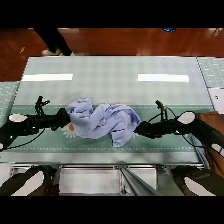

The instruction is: Fold the shirts.

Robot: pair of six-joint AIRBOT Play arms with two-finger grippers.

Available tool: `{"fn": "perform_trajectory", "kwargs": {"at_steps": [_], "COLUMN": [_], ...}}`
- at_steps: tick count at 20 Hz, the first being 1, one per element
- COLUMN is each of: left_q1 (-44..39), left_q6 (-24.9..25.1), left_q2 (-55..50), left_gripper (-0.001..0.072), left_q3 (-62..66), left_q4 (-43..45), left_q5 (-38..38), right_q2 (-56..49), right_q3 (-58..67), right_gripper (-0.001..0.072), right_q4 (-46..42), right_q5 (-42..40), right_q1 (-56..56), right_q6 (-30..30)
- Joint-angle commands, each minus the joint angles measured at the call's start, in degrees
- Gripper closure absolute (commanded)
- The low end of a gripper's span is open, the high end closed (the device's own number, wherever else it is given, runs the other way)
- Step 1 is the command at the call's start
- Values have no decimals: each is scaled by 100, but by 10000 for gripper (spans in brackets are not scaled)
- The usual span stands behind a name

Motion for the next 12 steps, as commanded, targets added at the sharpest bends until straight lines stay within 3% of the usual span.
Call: {"fn": "perform_trajectory", "kwargs": {"at_steps": [1,3,4,5,6,7,10,12], "left_q1": [-2,-2,-2,-2,0,13,400,837], "left_q6": [-4,-4,-4,-4,-4,-2,2,-13], "left_q2": [-2,-2,0,2,2,4,236,597], "left_gripper": [688,688,688,688,688,688,688,689], "left_q3": [7,7,9,13,46,125,898,1812], "left_q4": [-4,-4,-7,-7,-7,-4,-4,-7], "left_q5": [-28,-17,-20,-22,-50,-151,-861,-1174], "right_q2": [-726,-1040,-1134,-1158,-1145,-1110,-553,4], "right_q3": [111,310,452,623,804,1032,2000,3084], "right_gripper": [304,307,342,463,641,692,693,693], "right_q4": [1062,1320,1394,1440,1440,1438,1034,363], "right_q5": [-634,-817,-835,-833,-761,-503,227,424], "right_q1": [555,811,892,966,1027,1064,704,-35], "right_q6": [-426,-483,-485,-527,-726,-979,-1014,-522]}}
